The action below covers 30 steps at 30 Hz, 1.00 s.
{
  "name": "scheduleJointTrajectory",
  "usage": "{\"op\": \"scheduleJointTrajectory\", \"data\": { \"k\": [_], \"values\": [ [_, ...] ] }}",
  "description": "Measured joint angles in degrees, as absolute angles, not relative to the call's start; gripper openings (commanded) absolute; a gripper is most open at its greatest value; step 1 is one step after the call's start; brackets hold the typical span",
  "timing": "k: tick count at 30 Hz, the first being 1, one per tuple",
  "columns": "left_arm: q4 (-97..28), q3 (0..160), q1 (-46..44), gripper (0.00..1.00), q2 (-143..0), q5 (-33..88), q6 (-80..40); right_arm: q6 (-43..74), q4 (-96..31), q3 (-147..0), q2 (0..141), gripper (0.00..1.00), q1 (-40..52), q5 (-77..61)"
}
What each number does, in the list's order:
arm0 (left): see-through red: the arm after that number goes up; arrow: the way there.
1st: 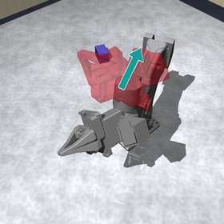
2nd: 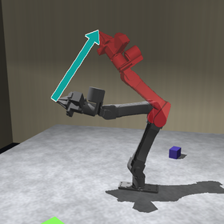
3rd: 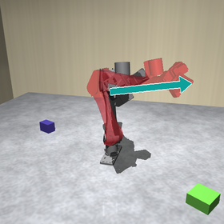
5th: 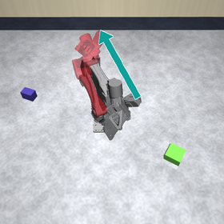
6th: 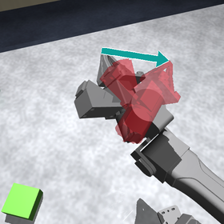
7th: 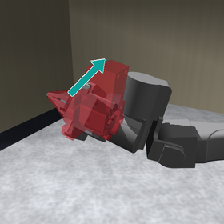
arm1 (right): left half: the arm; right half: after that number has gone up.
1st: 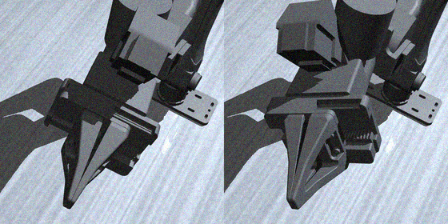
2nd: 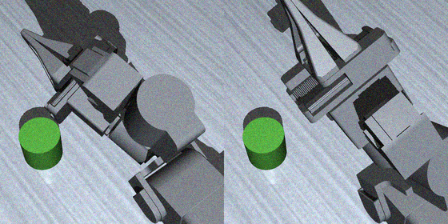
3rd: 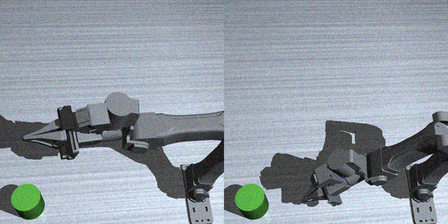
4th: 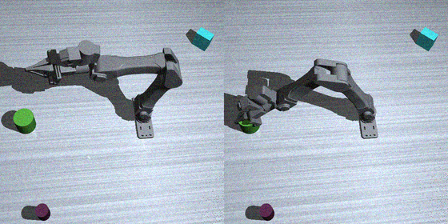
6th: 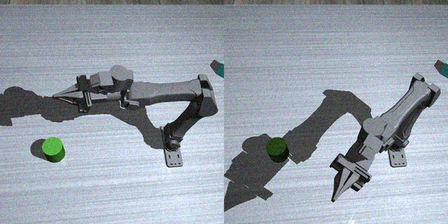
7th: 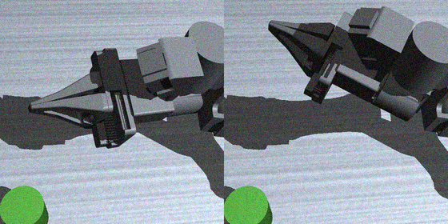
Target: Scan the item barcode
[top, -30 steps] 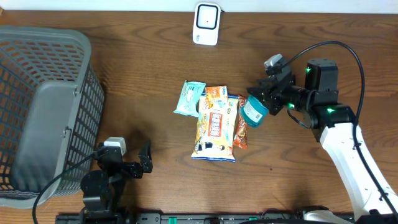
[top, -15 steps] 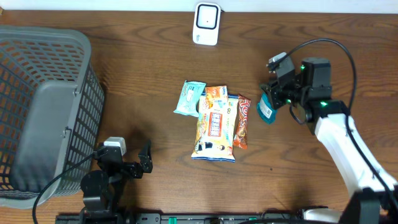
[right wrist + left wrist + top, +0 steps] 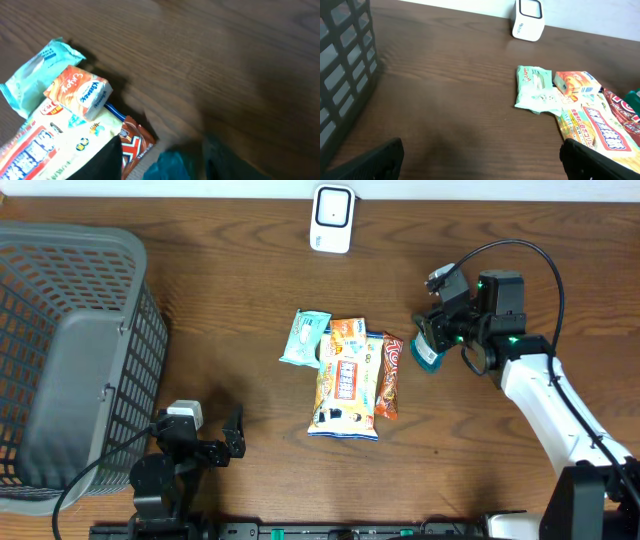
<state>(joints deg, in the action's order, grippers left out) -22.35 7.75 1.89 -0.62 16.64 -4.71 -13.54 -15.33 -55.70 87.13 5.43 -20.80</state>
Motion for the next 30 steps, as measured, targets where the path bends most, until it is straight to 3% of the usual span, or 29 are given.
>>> {"op": "scheduleJointTrajectory", "data": {
  "k": [6,9,17,25,30],
  "values": [
    [-22.35,7.75,1.89,1.0,-0.62,16.67,-4.73,-13.39,-16.32,-55.66,81.76,0.79,5.43,-20.56],
    [-22.35,7.75,1.89,1.0,-0.62,16.67,-4.71,-13.26,-18.5,-55.66,78.83,0.99,5.43,-20.47],
    [-22.35,7.75,1.89,1.0,-0.62,16.64,-4.73,-13.17,-29.23,-55.42,74.08,0.99,5.43,-15.57],
    [-22.35,7.75,1.89,1.0,-0.62,16.67,-4.71,-13.17,-15.84,-48.07,74.89,0.99,5.43,-15.14],
    [-22.35,7.75,1.89,1.0,-0.62,16.64,-4.73,-13.17,-13.67,-47.22,77.54,0.99,5.43,-15.16]
  ]
}}
